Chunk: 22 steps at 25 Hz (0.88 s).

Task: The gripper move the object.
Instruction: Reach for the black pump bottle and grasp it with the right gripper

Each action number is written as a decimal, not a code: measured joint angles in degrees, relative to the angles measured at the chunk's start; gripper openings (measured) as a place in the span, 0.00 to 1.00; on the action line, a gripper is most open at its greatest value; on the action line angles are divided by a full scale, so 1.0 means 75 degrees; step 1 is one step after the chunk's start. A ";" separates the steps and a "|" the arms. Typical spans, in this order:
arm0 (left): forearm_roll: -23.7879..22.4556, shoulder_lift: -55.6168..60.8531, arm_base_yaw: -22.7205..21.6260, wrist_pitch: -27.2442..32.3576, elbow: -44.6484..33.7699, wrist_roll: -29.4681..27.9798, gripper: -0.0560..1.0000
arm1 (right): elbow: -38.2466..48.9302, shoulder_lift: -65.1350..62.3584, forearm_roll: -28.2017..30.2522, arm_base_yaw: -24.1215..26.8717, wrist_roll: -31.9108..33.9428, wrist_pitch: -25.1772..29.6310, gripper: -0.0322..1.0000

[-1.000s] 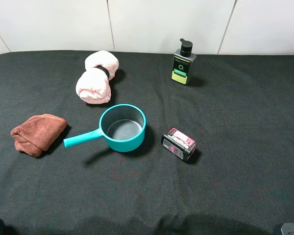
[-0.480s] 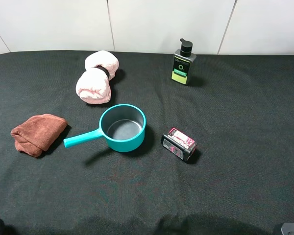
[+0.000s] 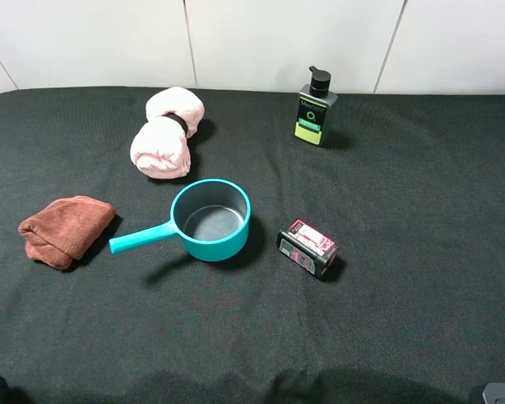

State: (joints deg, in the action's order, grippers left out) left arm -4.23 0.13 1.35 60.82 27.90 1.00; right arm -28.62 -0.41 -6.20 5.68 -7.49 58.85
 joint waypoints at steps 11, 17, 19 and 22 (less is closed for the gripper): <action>0.0000 0.0000 0.0000 0.0000 0.0000 0.0000 0.78 | 0.0000 0.0000 -0.0314 0.0000 0.0608 -0.0133 0.62; 0.0000 0.0000 0.0000 0.0000 0.0000 0.0000 0.78 | -0.0126 0.0818 -0.0603 0.0000 0.0342 -0.0242 0.62; 0.0000 0.0000 0.0000 0.0000 0.0000 0.0000 0.78 | -0.0300 0.1275 -0.0805 0.0000 0.0058 -0.0272 0.62; 0.0000 0.0000 0.0000 0.0000 0.0000 0.0000 0.78 | -0.0665 0.2054 -0.1074 0.0000 -0.0368 -0.0293 0.66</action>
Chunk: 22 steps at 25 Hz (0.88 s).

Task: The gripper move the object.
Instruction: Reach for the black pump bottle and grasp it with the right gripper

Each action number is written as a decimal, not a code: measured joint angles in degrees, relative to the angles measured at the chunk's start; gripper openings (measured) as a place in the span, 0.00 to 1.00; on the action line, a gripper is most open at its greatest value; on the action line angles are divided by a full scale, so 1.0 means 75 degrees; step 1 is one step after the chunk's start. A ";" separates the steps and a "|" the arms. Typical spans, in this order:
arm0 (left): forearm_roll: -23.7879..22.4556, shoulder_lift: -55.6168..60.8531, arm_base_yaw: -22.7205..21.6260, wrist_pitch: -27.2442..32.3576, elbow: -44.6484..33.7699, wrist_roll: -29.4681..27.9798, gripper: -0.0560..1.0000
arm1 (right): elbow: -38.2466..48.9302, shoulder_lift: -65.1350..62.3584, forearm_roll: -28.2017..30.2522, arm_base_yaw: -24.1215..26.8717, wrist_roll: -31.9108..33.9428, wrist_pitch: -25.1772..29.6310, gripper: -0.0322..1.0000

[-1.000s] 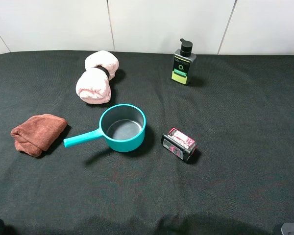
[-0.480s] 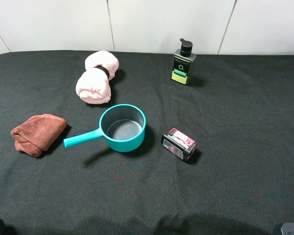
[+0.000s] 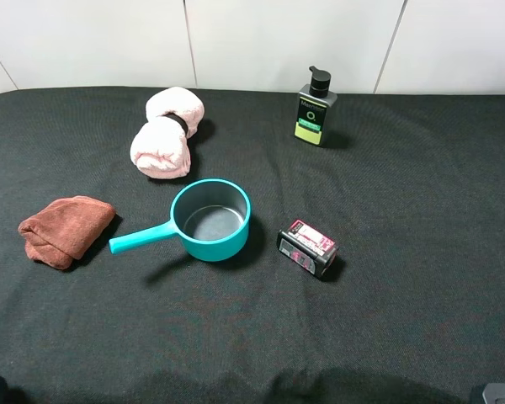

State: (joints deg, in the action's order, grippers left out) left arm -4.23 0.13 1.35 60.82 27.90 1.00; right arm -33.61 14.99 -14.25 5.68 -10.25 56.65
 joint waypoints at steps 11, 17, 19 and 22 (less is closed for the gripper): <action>0.0000 0.0000 0.0000 0.0000 0.0000 0.0000 0.78 | -0.1456 0.3031 -0.0423 0.0000 -0.1352 -0.0063 0.70; 0.0000 0.0000 0.0000 0.0000 0.0000 0.0000 0.78 | -0.2501 0.4962 -0.0522 0.0000 -0.2212 0.0462 0.70; 0.0000 0.0000 0.0000 0.0000 0.0000 0.0000 0.78 | -0.2834 0.5506 -0.0583 -0.0008 -0.2523 0.0578 0.70; 0.0000 0.0000 0.0000 0.0000 0.0000 0.0000 0.78 | -0.3277 0.6189 -0.0592 -0.0245 -0.2804 0.0607 0.70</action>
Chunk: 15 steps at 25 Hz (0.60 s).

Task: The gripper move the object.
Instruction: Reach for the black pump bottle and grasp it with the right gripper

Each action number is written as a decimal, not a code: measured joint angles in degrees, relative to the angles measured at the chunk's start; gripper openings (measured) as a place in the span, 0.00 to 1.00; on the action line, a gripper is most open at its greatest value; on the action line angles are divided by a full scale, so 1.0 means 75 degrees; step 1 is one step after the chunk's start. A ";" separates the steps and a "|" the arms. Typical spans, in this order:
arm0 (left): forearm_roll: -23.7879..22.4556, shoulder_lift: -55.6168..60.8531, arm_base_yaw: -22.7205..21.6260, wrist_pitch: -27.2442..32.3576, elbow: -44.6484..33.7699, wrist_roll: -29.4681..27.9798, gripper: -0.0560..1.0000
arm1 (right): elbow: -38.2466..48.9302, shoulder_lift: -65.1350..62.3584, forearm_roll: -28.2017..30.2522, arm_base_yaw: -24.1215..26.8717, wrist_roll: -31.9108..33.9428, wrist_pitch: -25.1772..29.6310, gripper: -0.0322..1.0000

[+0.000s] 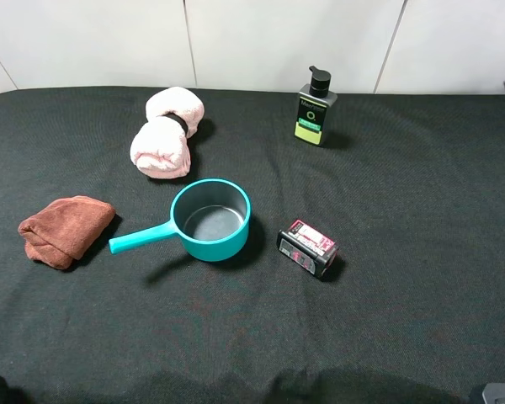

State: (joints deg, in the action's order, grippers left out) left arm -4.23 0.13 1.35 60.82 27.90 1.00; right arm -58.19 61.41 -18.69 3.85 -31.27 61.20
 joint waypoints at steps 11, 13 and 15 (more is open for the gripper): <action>0.0000 0.0000 0.0000 0.0000 0.0000 0.0000 0.78 | -0.1448 0.2141 0.0318 -0.1312 -0.0057 -0.0171 0.70; 0.0000 0.0000 0.0000 0.0000 0.0000 0.0000 0.78 | -0.1657 0.2452 0.0378 -0.1506 -0.0057 -0.0171 0.70; 0.0000 0.0000 0.0000 0.0000 0.0000 0.0000 0.78 | -0.1892 0.2718 0.0416 -0.1657 -0.0057 -0.0171 0.70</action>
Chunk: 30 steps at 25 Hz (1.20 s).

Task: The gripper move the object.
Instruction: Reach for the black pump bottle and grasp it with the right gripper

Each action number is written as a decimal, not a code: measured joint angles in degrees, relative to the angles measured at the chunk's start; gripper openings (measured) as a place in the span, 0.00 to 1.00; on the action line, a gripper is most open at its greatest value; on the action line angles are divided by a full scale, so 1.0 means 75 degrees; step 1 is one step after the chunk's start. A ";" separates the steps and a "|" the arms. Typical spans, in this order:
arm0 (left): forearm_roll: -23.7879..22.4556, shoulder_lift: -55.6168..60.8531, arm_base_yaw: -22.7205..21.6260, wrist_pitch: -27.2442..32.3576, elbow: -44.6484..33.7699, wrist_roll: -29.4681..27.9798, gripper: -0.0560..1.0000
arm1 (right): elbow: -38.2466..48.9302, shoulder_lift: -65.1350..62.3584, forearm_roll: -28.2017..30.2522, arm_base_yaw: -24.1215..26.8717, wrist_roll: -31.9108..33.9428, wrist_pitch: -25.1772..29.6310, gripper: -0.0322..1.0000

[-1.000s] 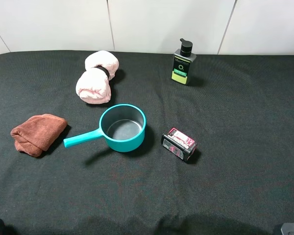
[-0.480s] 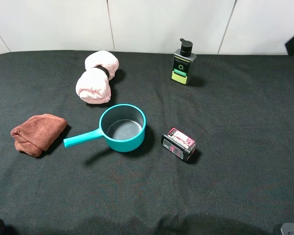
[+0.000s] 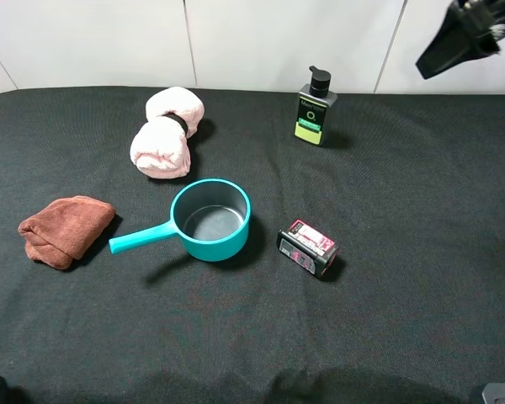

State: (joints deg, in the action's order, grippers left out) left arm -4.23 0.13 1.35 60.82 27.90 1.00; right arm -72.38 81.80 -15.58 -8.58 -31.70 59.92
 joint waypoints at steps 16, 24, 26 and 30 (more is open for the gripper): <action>-0.0006 0.0000 0.0000 0.0000 0.0000 0.0000 0.78 | -0.2029 0.2138 0.0674 -0.0880 -0.0024 0.0361 0.70; -0.0006 0.0000 0.0000 0.0000 0.0000 0.0000 0.78 | -0.3083 0.3175 0.0772 -0.1174 -0.0145 0.0732 0.70; -0.0006 0.0000 0.0000 0.0000 0.0000 0.0000 0.78 | -0.3367 0.3413 0.0763 -0.1208 -0.0184 0.0782 0.70; -0.0006 0.0000 0.0000 0.0000 0.0000 0.0000 0.78 | -0.3755 0.3846 0.0748 -0.1208 -0.0199 0.0797 0.70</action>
State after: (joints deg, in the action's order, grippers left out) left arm -4.27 0.13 1.35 60.82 27.90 1.00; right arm -100.54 110.65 -9.97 -17.64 -33.19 65.90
